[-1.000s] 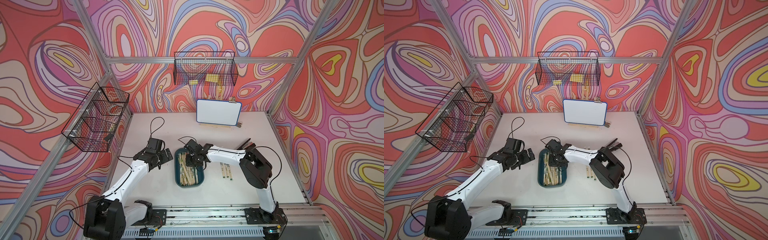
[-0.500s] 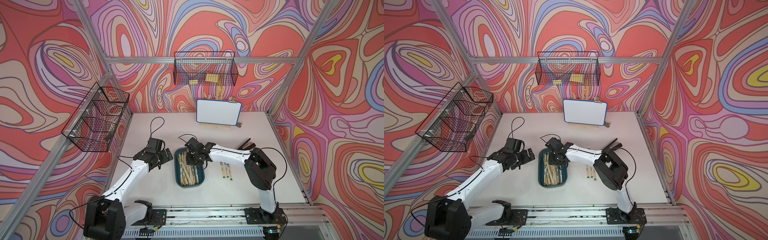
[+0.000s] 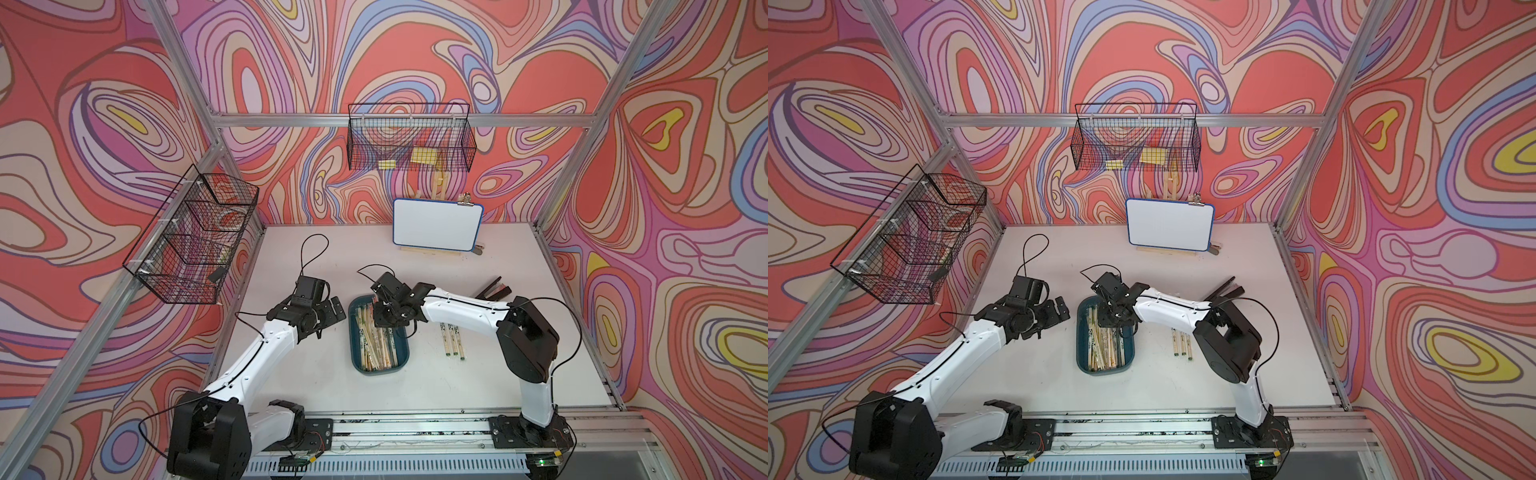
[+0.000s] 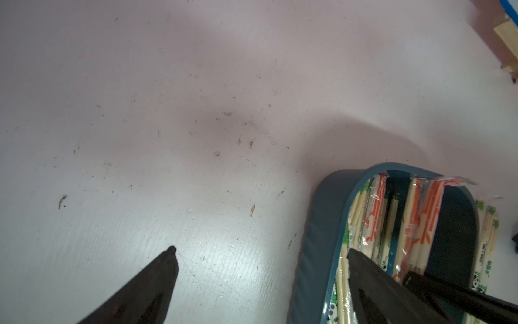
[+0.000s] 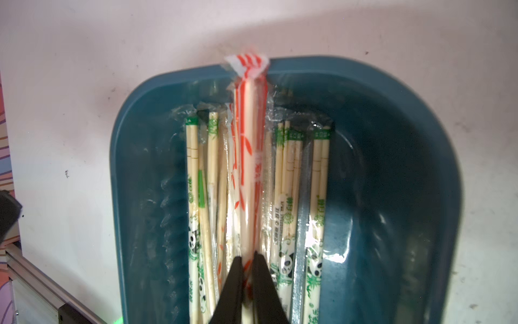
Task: Take the paired disposable chopsticks out of the storage box
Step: Pick up the paired disposable chopsticks from the storage box.
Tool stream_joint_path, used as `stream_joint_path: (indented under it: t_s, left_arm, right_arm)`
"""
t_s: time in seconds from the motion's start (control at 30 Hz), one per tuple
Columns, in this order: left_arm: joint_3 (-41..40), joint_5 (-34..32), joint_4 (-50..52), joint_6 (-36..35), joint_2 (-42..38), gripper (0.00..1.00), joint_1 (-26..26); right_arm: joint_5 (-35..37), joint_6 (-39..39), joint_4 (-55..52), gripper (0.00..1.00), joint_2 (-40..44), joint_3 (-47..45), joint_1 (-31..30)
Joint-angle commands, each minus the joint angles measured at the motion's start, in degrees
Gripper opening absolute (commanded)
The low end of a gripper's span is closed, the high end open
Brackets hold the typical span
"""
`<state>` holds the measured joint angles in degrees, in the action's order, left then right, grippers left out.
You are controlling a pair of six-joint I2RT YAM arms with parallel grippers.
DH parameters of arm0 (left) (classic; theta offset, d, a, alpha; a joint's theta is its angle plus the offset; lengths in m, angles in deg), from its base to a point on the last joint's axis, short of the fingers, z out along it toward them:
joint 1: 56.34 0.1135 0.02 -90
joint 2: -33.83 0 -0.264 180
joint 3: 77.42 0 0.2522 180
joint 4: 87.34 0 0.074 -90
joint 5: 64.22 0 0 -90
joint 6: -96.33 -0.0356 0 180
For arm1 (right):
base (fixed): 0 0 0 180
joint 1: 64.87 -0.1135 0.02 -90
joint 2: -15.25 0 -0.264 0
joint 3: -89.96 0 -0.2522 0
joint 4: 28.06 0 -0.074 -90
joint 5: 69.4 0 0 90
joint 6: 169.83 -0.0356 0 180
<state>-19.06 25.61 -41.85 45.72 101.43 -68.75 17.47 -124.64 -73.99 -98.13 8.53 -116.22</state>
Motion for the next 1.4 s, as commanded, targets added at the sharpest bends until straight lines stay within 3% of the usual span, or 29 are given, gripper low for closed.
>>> stream_joint_path:
  t_s: [0.0, 0.23, 1.2, 1.37]
  left_arm:
    - [0.55, -0.01, 0.26, -0.53, 0.15, 1.0, -0.15]
    - [0.84, -0.01, 0.38, -0.64, -0.16, 1.0, -0.16]
    - [-0.21, -0.2, -0.15, -0.46, -0.34, 1.0, -0.16]
    - [-0.39, -0.2, -0.2, -0.41, -0.31, 1.0, -0.16]
  right_arm:
    - [-0.66, 1.1, 2.09, 0.1, -2.49, 0.43, 0.33]
    - [0.58, 1.75, 0.94, 0.23, -3.46, 0.7, 0.29]
    - [-1.72, 0.55, 2.25, 0.25, -5.01, -0.71, 0.26]
    - [-1.79, 0.6, 2.26, 0.2, -5.27, -0.7, 0.28]
